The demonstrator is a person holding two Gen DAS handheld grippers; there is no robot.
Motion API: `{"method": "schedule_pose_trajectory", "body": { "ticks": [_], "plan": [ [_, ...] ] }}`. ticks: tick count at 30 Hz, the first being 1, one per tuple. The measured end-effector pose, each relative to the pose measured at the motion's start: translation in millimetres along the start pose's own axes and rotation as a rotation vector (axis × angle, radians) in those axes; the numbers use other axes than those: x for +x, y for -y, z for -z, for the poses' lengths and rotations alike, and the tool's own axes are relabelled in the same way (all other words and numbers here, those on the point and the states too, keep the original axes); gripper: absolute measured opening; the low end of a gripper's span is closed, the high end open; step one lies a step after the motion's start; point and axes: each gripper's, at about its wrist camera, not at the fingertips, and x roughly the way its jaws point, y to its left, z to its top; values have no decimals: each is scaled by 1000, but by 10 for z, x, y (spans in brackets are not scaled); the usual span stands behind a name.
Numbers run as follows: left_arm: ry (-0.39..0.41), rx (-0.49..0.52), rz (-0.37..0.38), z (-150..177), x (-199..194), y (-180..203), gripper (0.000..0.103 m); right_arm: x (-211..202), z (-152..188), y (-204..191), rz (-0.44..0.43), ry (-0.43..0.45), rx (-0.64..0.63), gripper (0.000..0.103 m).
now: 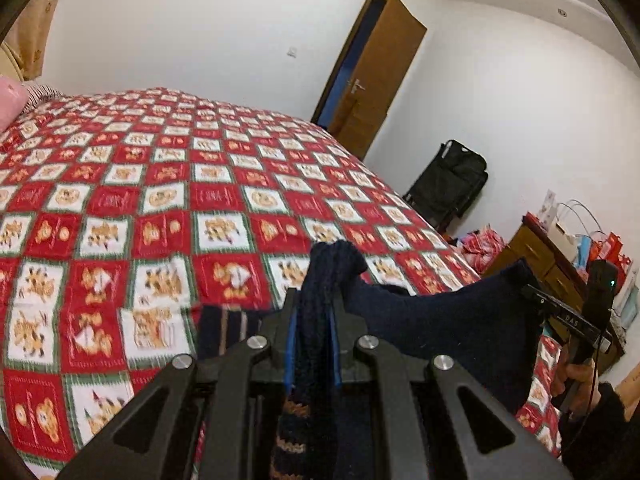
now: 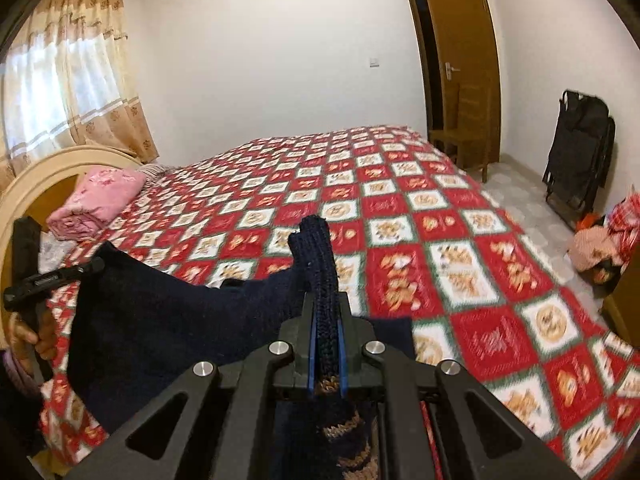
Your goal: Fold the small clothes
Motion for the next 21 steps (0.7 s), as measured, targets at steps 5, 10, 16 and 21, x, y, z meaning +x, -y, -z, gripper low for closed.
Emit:
{"method": "schedule_pose_trajectory", "body": {
  "ticks": [5,10,16,21],
  "plan": [
    [-17,-28,-63,-58,309,-126,14,467,70,275,58,-17,81,8],
    [-129,-58,-171,118,725,-315,15,988,410,575,46,-134,227,8],
    [-164,-115,-188,277,500,-464,41,716,442,669,-29,-142,344,10],
    [-89,-98,-187,346,81,-354,51,253,386,524,-138,-82,461,10]
  ]
}}
